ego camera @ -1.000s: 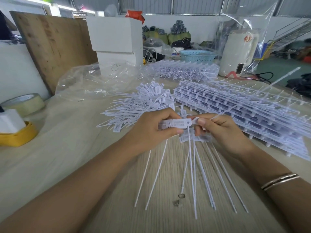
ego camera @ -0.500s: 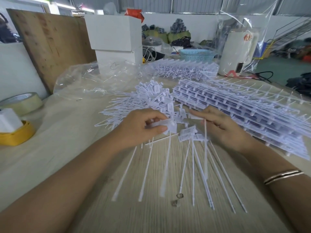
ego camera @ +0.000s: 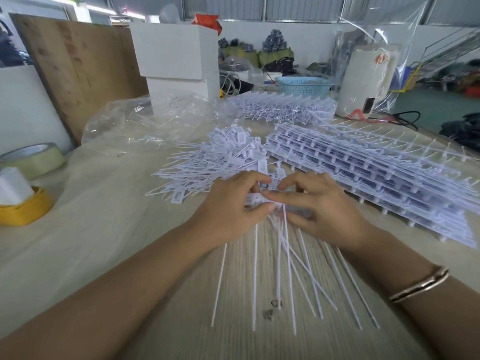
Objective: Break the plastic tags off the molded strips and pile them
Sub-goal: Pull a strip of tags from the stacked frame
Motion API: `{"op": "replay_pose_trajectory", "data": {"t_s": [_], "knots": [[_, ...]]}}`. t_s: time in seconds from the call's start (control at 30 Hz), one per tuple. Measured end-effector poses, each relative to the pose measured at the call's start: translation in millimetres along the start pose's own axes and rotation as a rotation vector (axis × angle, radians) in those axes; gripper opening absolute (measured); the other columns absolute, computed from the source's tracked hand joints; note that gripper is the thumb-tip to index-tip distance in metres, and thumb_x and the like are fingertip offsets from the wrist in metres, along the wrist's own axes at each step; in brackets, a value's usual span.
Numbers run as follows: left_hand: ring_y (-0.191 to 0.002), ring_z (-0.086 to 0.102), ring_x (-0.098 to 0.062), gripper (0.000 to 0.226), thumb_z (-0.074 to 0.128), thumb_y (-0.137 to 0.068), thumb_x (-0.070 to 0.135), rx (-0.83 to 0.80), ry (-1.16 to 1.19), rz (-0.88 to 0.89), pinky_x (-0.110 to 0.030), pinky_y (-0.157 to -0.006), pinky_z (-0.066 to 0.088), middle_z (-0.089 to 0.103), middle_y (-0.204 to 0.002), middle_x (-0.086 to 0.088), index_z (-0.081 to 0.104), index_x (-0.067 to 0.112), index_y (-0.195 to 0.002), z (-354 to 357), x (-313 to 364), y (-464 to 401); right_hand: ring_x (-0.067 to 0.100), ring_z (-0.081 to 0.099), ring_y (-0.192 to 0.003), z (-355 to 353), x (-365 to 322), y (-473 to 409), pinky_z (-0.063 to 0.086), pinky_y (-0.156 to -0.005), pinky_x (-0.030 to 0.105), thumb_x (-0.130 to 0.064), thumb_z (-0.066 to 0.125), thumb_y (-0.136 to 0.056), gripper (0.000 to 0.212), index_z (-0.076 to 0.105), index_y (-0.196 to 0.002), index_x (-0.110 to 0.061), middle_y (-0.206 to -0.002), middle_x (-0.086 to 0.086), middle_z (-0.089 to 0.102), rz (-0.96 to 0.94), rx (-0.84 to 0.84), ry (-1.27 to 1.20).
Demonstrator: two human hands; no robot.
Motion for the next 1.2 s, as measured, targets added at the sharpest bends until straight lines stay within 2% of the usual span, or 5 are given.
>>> {"op": "replay_pose_trajectory", "data": {"t_s": [0.33, 0.47, 0.73, 1.07, 1.2], "knots": [[-0.068, 0.052, -0.012, 0.016, 0.062, -0.089, 0.026, -0.147, 0.019, -0.017, -0.027, -0.064, 0.037, 0.06, -0.075, -0.001, 0.065, 0.011, -0.086, 5.6, -11.5, -1.9, 0.025, 0.066, -0.07, -15.1, 5.5, 4.2, 0.048, -0.06, 0.042, -0.031, 0.054, -0.087, 0.029, 0.073, -0.102, -0.014, -0.084, 0.003, 0.072, 0.028, 0.126, -0.027], [-0.067, 0.051, -0.01, 0.01, 0.067, -0.086, 0.021, -0.106, 0.062, 0.039, -0.017, -0.059, 0.033, 0.06, -0.072, 0.001, 0.064, 0.012, -0.082, 0.0, -6.4, -3.7, 0.027, 0.066, -0.077, -1.9, 24.1, 7.2, 0.048, -0.068, 0.049, -0.021, 0.061, -0.087, 0.023, 0.071, -0.106, -0.012, -0.087, 0.007, 0.072, 0.178, 0.077, -0.344], [-0.068, 0.053, -0.004, 0.012, 0.066, -0.084, 0.027, -0.114, 0.053, 0.127, -0.021, -0.064, 0.039, 0.059, -0.074, 0.011, 0.064, 0.015, -0.084, 2.9, 0.6, -2.9, 0.01, 0.06, -0.074, 3.9, 30.2, 9.3, 0.047, -0.07, 0.022, -0.016, 0.065, -0.084, 0.025, 0.065, -0.109, -0.011, -0.084, 0.004, 0.072, 0.203, 0.053, -0.591], [-0.058, 0.052, -0.014, 0.01, 0.06, -0.086, 0.034, -0.147, 0.123, 0.081, -0.022, -0.054, 0.036, 0.06, -0.068, 0.003, 0.062, 0.025, -0.086, 4.5, 1.3, -1.4, 0.003, 0.066, -0.085, 14.1, 39.3, 16.8, 0.048, -0.08, 0.019, -0.018, 0.057, -0.085, 0.029, 0.071, -0.087, 0.007, -0.091, -0.006, 0.072, 0.454, 0.02, -0.89], [-0.064, 0.055, -0.024, 0.006, 0.061, -0.088, 0.028, -0.175, 0.162, 0.052, -0.027, -0.058, 0.038, 0.06, -0.074, 0.008, 0.06, 0.026, -0.083, 0.1, -1.7, 1.1, 0.002, 0.065, -0.08, -9.8, 69.5, 37.3, 0.05, -0.071, 0.019, -0.026, 0.06, -0.083, 0.023, 0.066, -0.067, -0.011, -0.085, -0.01, 0.071, 0.752, 0.347, -1.094]]}}
Point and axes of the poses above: each hand's wrist, its own y-axis away from the middle knuckle, its own z-axis out of the palm, x = y × z, the point moved 9 cm from there along -y, towards the middle knuckle
